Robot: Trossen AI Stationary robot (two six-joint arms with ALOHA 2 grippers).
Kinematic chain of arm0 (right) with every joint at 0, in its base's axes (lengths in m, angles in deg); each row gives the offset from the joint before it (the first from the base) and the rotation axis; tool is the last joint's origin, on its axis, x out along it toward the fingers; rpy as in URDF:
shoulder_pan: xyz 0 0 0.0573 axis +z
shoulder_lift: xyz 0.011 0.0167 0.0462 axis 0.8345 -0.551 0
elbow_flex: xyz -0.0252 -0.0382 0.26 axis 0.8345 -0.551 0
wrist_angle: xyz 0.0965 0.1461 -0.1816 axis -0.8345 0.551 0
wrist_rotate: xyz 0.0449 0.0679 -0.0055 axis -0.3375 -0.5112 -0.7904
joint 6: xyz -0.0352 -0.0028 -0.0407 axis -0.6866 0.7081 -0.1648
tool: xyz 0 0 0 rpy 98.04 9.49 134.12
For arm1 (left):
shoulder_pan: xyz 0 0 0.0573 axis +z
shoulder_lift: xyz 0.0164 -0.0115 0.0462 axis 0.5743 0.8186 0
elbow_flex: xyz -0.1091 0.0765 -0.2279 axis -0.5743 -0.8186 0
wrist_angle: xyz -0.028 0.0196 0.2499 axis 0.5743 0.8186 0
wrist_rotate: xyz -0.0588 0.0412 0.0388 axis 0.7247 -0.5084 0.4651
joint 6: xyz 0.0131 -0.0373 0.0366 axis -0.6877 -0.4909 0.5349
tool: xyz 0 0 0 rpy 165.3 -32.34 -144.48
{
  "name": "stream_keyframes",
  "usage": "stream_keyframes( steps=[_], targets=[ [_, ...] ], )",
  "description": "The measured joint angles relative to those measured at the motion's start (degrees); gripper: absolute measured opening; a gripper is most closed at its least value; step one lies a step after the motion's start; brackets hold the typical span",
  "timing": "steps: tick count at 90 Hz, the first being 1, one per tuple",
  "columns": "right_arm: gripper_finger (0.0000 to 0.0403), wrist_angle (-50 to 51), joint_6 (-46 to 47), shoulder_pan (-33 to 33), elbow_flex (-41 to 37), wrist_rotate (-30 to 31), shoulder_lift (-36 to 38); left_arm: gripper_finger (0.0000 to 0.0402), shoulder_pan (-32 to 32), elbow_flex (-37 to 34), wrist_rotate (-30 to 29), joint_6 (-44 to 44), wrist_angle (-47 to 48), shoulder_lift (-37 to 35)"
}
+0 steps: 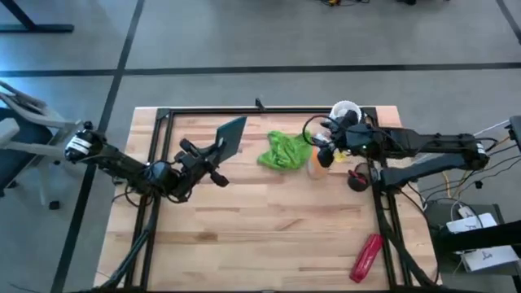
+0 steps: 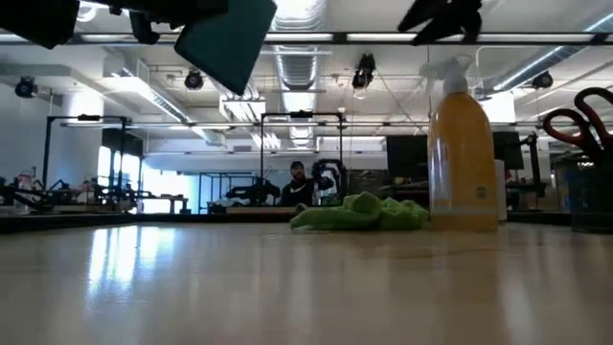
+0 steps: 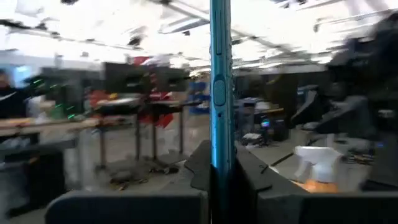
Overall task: Apply microfiber cloth
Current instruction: Wipe the back and front of the tablet with the green microfiber cloth
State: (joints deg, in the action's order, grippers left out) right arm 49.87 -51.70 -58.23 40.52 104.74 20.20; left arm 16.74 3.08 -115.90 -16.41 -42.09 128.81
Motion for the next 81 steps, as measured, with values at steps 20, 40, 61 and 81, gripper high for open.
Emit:
stream_keyframes(
  steps=[20, 40, 61, 81],
  targets=[
    [0.0276, -9.8, -5.5, -2.8, 3.1, -10.0, -14.1, 0.0004, 0.4, 0.0, -1.4, -6.7, 12.9, -5.0],
    [0.0233, -9.6, -7.9, -4.4, 9.0, -9.4, -29.9, 0.0004, 0.6, 0.0, 5.4, -23.3, 35.1, -11.6],
    [0.0183, -5.3, -6.7, -6.8, 12.8, -9.3, -40.4, 0.0004, 0.6, 0.0, 7.3, -30.9, 51.3, -20.1],
    [0.0149, -4.5, -6.3, -8.8, 12.8, -9.3, -48.7, 0.0004, 0.6, -0.1, 7.9, -41.9, 68.5, -27.5]
  ],
)
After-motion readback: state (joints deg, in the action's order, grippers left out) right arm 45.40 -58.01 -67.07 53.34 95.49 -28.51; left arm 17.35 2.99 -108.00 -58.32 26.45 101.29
